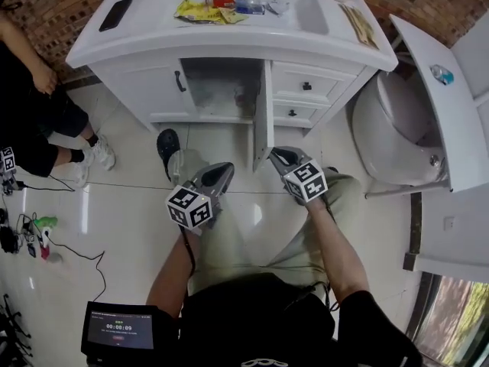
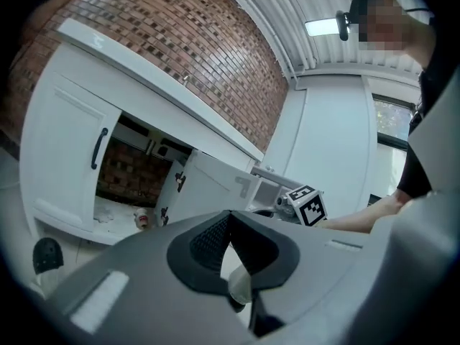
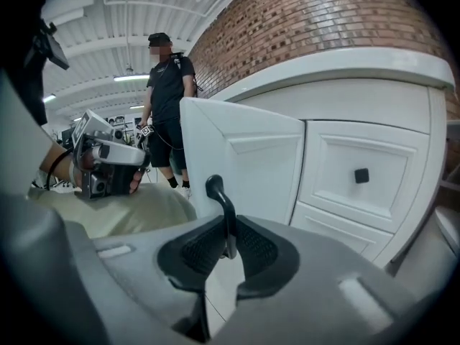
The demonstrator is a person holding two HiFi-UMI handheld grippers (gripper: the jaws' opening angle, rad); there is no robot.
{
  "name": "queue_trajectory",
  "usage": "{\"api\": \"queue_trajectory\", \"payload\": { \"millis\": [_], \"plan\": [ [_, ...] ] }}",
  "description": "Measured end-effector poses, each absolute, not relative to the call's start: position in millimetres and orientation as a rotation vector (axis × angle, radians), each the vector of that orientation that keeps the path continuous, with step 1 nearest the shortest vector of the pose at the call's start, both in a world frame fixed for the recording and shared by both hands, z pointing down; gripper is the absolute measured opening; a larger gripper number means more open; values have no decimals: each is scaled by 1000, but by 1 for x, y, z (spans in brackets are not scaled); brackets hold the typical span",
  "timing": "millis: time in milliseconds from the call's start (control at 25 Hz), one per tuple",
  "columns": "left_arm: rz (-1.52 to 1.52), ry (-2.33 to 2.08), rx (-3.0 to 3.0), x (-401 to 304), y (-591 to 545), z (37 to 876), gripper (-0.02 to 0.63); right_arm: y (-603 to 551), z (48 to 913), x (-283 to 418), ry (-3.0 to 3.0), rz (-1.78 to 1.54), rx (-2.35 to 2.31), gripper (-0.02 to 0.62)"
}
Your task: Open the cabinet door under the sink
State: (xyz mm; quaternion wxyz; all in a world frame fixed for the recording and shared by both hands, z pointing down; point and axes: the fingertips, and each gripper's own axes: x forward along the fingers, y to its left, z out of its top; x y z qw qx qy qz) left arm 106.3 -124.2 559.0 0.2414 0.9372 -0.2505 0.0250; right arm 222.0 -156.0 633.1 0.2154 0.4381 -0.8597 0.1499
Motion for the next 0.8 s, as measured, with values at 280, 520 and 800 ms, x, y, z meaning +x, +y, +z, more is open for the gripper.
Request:
{"api": "queue_trajectory", "payload": {
  "millis": [280, 520, 800],
  "plan": [
    [108, -858, 2540, 132, -115, 568, 16, -157, 630, 224, -2439, 386, 1054, 32],
    [185, -965, 2538, 143, -101, 577, 15, -158, 629, 220, -2494, 475, 986, 47],
    [258, -1030, 2542, 153, -88, 578, 17, -151, 615, 233, -2481, 434, 1014, 83]
  ]
}}
